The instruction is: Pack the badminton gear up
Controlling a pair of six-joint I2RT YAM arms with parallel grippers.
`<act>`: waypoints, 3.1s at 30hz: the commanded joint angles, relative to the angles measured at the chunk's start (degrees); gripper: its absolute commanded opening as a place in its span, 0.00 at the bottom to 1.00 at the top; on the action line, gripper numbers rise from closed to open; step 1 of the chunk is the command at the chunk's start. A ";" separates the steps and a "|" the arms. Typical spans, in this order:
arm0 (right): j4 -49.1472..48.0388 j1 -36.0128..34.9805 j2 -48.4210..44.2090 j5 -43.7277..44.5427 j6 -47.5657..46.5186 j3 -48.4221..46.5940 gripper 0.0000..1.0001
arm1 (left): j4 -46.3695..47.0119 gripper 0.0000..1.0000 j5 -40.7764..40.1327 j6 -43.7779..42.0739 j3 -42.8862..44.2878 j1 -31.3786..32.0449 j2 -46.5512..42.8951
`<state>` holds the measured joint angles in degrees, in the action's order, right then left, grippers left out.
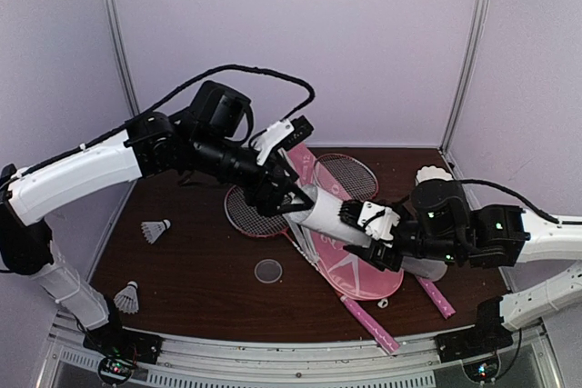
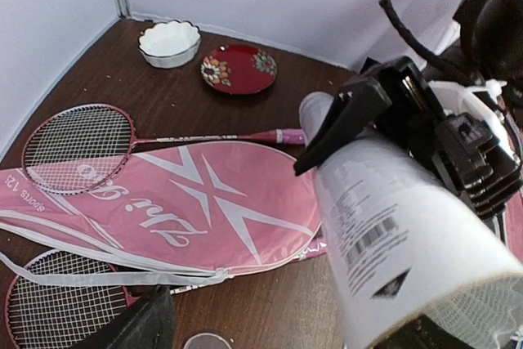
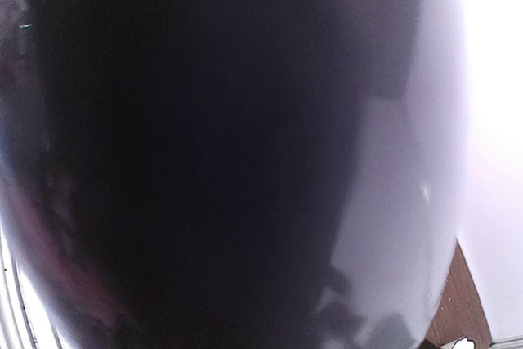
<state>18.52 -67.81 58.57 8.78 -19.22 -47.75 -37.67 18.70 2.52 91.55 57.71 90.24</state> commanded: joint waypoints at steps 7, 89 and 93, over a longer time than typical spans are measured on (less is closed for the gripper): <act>-2.36 0.04 -2.02 7.62 5.67 2.59 0.44 | 19.51 0.86 0.00 22.28 -28.36 -23.00 -24.41; 4.22 3.34 0.03 -0.95 10.67 -1.49 0.44 | 31.28 0.00 16.39 14.70 -39.70 -42.37 4.78; 3.44 3.38 0.18 -0.95 11.33 -1.28 0.43 | 25.89 0.00 14.22 13.53 -38.77 -40.31 -2.70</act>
<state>23.49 -64.84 59.31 7.68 -8.71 -47.64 -9.58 34.37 16.93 51.72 15.46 95.09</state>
